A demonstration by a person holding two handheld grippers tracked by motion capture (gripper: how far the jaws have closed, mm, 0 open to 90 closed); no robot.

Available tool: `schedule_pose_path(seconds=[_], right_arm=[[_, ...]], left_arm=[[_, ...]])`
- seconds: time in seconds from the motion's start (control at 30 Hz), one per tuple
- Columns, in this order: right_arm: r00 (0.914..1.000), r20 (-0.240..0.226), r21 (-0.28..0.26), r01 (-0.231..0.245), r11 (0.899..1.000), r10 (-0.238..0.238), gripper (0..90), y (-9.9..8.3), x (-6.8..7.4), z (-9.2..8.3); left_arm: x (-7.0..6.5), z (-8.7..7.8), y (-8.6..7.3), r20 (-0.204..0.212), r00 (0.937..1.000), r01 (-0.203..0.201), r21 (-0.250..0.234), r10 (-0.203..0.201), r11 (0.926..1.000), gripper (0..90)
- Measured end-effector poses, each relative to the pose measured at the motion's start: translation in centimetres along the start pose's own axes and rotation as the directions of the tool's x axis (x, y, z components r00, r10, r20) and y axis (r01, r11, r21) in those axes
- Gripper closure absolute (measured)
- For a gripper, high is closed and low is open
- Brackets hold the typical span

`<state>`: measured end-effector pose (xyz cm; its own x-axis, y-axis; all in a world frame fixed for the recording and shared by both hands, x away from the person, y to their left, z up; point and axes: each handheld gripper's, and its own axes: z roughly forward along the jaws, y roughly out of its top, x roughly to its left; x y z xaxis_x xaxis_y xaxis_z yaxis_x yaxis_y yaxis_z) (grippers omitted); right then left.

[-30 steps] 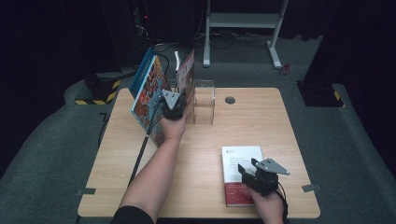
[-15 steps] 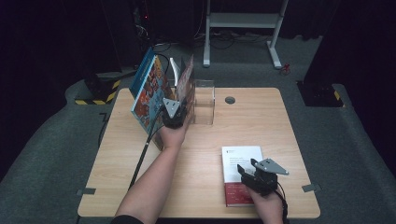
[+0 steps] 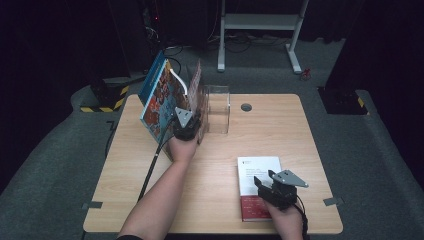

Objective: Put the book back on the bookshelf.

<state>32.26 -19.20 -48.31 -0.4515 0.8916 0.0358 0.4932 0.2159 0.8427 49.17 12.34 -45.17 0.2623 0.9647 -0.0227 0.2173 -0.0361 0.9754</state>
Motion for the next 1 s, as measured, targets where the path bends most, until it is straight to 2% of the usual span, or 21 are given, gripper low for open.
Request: schedule_pose_path(seconds=[0.13, 0.6, 1.0], right_arm=[[1.0000, 0.000, 0.002, 0.000, 1.000, 0.000, 39.9, 0.01, 0.00, 0.01], [1.0000, 0.002, 0.005, 0.001, 1.000, -0.001, 39.9, 0.01, 0.09, 0.03], [0.9999, 0.004, 0.009, 0.010, 1.000, -0.010, 39.9, 0.04, 0.12, 0.09]], left_arm=[[0.00, 0.02, -0.21, 0.010, 0.9999, -0.012, 0.025, 0.012, 0.9996, 76.2], [-0.42, 0.26, 0.18, 0.038, 0.9979, 0.051, 0.040, -0.052, 0.9979, 79.2], [-0.03, -0.08, 0.03, 0.034, 0.9991, 0.024, 0.053, -0.026, 0.9983, 74.1]])
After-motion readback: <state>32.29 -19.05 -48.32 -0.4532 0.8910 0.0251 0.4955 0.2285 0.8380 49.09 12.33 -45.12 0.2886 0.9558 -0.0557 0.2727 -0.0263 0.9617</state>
